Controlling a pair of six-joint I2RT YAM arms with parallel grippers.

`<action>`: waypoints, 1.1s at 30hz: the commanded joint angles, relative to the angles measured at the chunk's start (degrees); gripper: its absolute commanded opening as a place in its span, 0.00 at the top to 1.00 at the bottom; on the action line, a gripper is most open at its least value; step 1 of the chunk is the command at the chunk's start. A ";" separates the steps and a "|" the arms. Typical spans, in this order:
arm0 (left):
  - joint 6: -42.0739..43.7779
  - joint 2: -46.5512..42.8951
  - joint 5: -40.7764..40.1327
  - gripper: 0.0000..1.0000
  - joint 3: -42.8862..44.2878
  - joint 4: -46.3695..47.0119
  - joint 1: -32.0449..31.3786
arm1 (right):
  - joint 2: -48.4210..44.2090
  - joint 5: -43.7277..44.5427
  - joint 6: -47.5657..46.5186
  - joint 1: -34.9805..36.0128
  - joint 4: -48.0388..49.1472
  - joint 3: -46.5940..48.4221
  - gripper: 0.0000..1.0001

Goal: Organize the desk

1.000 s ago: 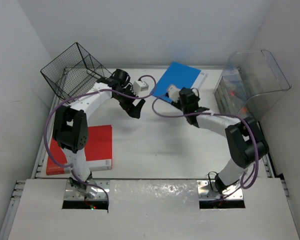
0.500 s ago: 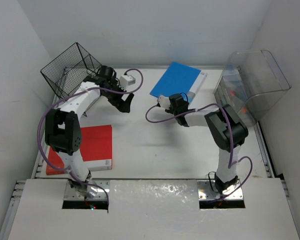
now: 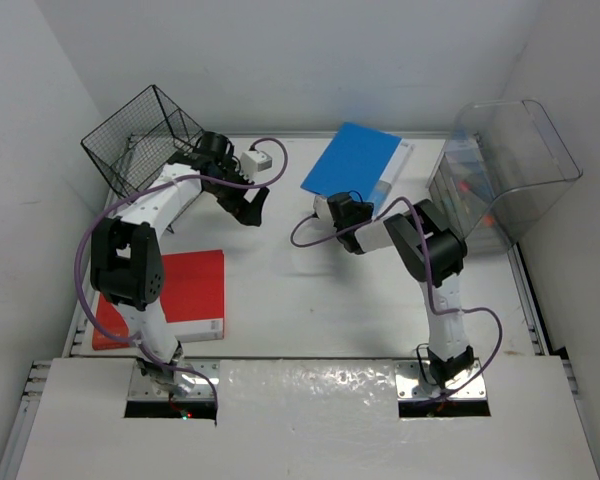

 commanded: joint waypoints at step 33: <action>-5.07 -6.55 -1.83 0.05 7.84 3.36 -10.77 | -17.31 -30.70 72.79 -10.58 -45.19 36.76 1.00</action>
